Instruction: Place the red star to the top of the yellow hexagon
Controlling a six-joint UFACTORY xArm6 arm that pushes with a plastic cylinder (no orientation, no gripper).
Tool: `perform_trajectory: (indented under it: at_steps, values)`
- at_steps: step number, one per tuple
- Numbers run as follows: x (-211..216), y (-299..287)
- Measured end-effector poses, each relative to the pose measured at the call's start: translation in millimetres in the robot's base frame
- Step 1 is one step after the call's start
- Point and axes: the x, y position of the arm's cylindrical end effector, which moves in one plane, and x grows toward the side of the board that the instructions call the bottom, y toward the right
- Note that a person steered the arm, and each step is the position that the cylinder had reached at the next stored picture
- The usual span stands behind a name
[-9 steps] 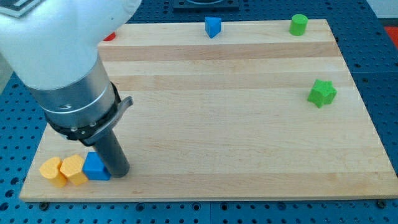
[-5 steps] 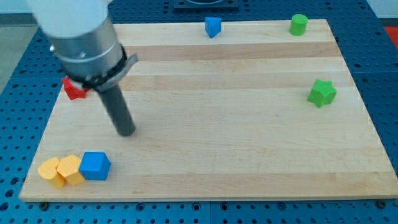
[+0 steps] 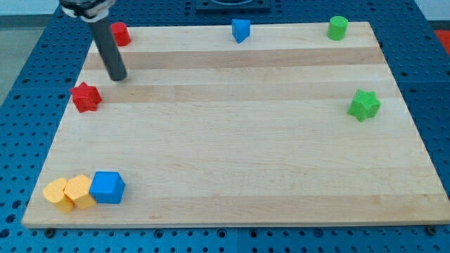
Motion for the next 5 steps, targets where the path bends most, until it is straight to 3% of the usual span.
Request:
perform_trajectory:
  at_steps: [2,5]
  values:
    - [10,-41]
    - [64,-42]
